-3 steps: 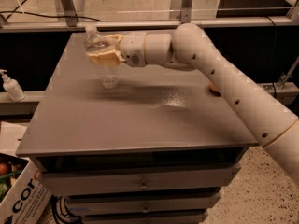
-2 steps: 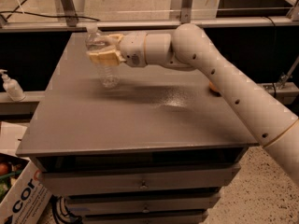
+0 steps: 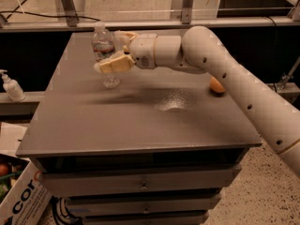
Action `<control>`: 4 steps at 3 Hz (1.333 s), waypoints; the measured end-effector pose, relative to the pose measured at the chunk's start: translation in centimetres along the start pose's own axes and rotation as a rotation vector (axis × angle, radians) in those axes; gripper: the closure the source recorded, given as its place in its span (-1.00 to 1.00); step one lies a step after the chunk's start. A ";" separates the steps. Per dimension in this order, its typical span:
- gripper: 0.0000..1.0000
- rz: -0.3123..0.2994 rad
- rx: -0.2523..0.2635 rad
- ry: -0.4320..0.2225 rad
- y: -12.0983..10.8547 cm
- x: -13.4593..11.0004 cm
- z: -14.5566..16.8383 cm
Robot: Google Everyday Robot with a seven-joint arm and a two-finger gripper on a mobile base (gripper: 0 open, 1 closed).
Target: Place water bottle upright
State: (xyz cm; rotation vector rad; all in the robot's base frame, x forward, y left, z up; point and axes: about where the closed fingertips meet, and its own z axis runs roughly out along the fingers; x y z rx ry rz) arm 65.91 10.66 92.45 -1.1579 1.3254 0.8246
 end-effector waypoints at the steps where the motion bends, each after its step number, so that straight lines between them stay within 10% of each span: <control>1: -1.00 -0.001 0.001 0.001 0.0 0.0 -0.1; 4: -1.00 -0.094 0.041 0.061 -3.0 -2.8 -7.4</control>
Offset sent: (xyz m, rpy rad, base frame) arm 0.0117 -0.0392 0.0202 -0.0471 -0.0538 -0.0323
